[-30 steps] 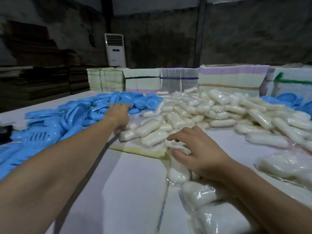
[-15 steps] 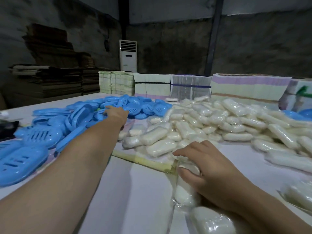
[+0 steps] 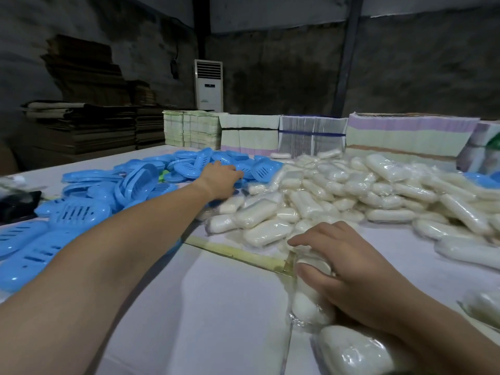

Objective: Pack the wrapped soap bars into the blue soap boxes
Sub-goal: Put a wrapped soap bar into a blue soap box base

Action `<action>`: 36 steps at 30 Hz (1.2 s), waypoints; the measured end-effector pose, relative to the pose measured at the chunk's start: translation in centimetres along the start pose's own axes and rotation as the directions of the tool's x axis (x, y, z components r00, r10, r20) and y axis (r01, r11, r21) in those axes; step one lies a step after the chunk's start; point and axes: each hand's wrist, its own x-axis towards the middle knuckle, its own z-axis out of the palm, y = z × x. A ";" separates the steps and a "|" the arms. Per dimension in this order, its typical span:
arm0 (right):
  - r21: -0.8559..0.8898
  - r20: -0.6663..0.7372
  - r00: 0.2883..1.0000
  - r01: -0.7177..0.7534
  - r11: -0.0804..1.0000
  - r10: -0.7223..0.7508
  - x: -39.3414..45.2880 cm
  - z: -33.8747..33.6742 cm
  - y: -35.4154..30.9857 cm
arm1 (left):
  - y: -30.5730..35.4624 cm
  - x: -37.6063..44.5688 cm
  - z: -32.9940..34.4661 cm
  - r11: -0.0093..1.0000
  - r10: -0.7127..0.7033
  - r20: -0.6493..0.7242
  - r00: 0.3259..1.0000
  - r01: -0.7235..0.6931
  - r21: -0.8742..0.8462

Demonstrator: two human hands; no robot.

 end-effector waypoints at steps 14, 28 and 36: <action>0.047 0.002 0.999 -0.040 0.998 0.040 0.1 -0.3 0.4 | 4.2 -3.1 -6.3 0.899 -0.214 -0.562 0.799 -0.065 -0.434; 0.130 -0.449 0.845 -0.260 0.957 0.291 0.2 -1.9 1.3 | 12.3 -10.2 -11.8 0.143 0.207 -0.006 0.978 -0.037 -0.989; 0.481 -0.319 0.755 -0.392 0.784 0.573 -0.4 -3.5 3.2 | 14.5 -12.2 -12.7 -0.351 0.124 0.062 0.990 0.102 -0.931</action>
